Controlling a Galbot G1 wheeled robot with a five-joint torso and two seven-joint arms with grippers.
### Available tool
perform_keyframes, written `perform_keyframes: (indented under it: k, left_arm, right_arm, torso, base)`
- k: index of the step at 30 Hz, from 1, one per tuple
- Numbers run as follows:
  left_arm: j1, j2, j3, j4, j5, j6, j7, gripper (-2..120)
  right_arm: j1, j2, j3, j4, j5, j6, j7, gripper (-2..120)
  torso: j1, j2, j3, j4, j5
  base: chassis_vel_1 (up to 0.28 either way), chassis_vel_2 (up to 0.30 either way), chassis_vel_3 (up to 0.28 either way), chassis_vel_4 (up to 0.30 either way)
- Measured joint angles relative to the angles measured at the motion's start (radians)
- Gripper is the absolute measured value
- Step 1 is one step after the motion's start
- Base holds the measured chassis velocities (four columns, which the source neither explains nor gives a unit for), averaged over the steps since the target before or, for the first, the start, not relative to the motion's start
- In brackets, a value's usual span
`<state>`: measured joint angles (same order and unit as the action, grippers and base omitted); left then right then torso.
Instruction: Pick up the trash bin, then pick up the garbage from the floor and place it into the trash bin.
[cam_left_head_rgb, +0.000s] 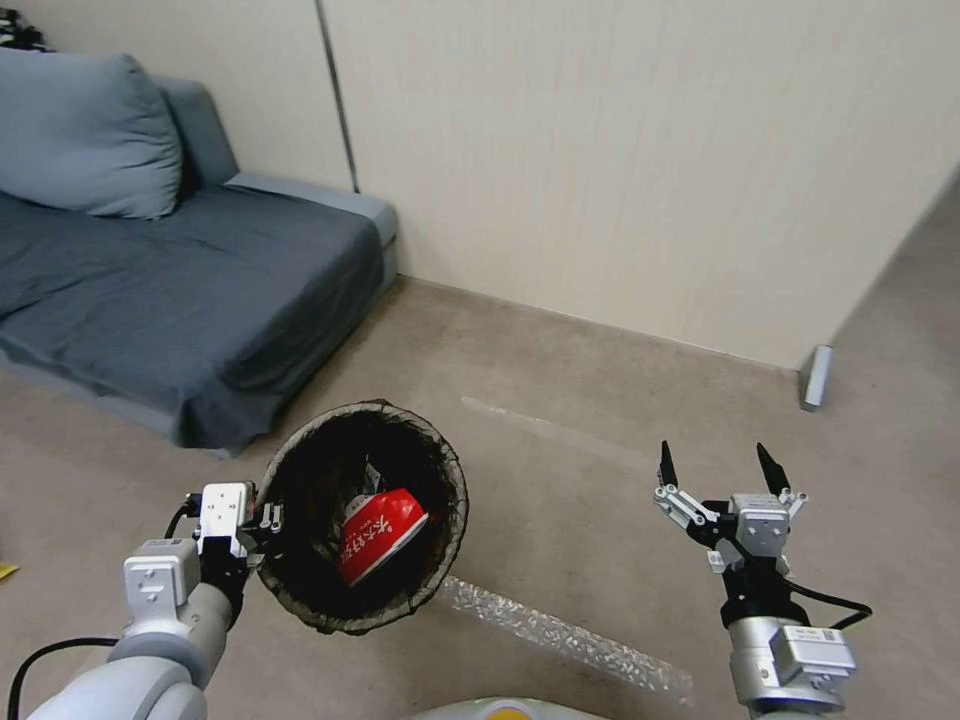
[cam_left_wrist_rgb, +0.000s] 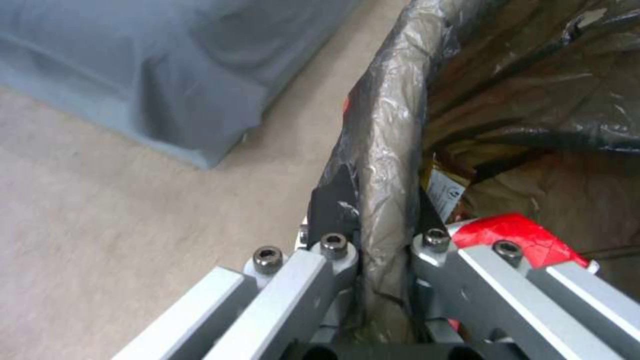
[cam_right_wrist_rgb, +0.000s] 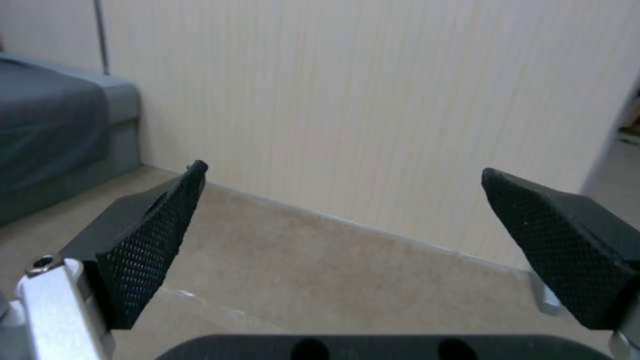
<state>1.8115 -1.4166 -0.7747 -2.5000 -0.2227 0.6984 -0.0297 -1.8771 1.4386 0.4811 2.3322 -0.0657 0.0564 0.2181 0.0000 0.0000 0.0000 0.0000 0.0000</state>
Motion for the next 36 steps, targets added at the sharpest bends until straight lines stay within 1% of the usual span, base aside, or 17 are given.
perform_keyframes:
  k: [19,36]
  left_arm:
    - [0.006,-0.008,-0.002,0.000,-0.001,0.000,-0.002,1]
    - [0.006,-0.009,-0.002,0.000,-0.002,0.000,-0.003,1]
  right_arm:
    - [-0.004,0.006,-0.004,-0.007,0.000,0.000,0.021,100]
    - [-0.006,0.014,-0.008,-0.012,-0.008,0.001,0.031,100]
  torso:
    - [0.000,0.000,0.000,-0.0001,0.0001]
    - [0.000,0.000,0.000,-0.0001,0.0001]
  base:
    - [0.083,0.080,0.078,0.078]
    - [0.099,0.096,0.105,0.094]
